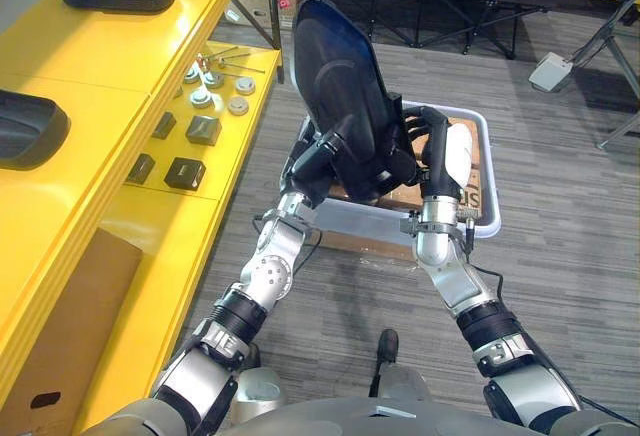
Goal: Walk over and take three plastic housings, then place them on the shelf
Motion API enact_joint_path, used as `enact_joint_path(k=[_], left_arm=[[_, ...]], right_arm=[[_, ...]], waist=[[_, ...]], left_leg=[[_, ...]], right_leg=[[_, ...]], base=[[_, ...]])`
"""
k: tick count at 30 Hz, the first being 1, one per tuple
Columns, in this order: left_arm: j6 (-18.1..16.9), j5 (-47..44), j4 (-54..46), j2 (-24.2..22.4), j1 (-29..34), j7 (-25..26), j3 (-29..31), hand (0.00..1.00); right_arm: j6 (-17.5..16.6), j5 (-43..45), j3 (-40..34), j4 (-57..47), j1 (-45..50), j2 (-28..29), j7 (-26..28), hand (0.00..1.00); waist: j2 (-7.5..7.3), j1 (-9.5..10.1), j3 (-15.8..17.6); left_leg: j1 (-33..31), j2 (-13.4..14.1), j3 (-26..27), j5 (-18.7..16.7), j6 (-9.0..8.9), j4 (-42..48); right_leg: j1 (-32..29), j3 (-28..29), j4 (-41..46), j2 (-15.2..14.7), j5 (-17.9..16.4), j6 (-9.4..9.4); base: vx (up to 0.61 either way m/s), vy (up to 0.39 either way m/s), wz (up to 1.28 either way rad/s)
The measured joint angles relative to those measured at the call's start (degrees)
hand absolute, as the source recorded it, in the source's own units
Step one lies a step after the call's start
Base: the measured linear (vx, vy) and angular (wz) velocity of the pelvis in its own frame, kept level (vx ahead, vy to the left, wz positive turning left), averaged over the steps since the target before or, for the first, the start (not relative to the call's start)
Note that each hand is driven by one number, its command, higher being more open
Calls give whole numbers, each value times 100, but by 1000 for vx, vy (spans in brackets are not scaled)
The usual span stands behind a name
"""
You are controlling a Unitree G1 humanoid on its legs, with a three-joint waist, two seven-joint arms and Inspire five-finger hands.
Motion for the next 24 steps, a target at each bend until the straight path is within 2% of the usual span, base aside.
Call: enact_joint_path(k=[5,8,12,15,22,23,24], left_arm=[[225,1036,0,-6,-167,411,-56,0],[406,1290,10,33,-248,708,183,0],[687,1538,5,72,-309,656,90,0],[828,1540,5,87,-310,655,77,0],[761,1514,5,200,-314,527,17,0],[740,1515,5,213,-314,513,8,0],[722,1515,5,213,-314,510,1,0]], right_arm=[[-25,96,12,111,67,-6,-37,0],[-310,92,171,48,170,-9,-122,0],[-332,104,103,2,211,-15,-142,0],[-333,121,105,1,219,-21,-143,0],[-363,315,182,-30,223,-24,-142,0],[-373,315,187,-30,223,-27,-145,100],[-383,315,197,-32,223,-31,-160,100]], waist=[[-4,-15,-2],[-2,-79,-3],[-11,9,-11],[-27,-15,-22],[-23,-159,-26],[-20,-163,-27],[-17,-162,-34]], left_leg=[[-2,-1,-7,-1,1,-1],[-2,-2,-5,-4,4,6],[-5,-2,-12,-36,3,63],[-2,-2,-11,-38,1,67],[0,-3,-6,-40,0,69],[1,-4,-3,-41,-1,69],[-1,-6,0,-42,0,69]], right_leg=[[0,-7,0,-1,1,0],[0,-4,0,-1,1,0],[25,-1,0,-2,2,-1],[27,2,0,-3,2,-1],[27,7,-13,-5,13,6],[27,10,-18,-5,15,7],[28,11,-34,-5,25,7]], base=[[0,0,0],[0,0,0],[0,0,0],[0,0,0],[0,0,0],[0,0,0],[0,0,0]])
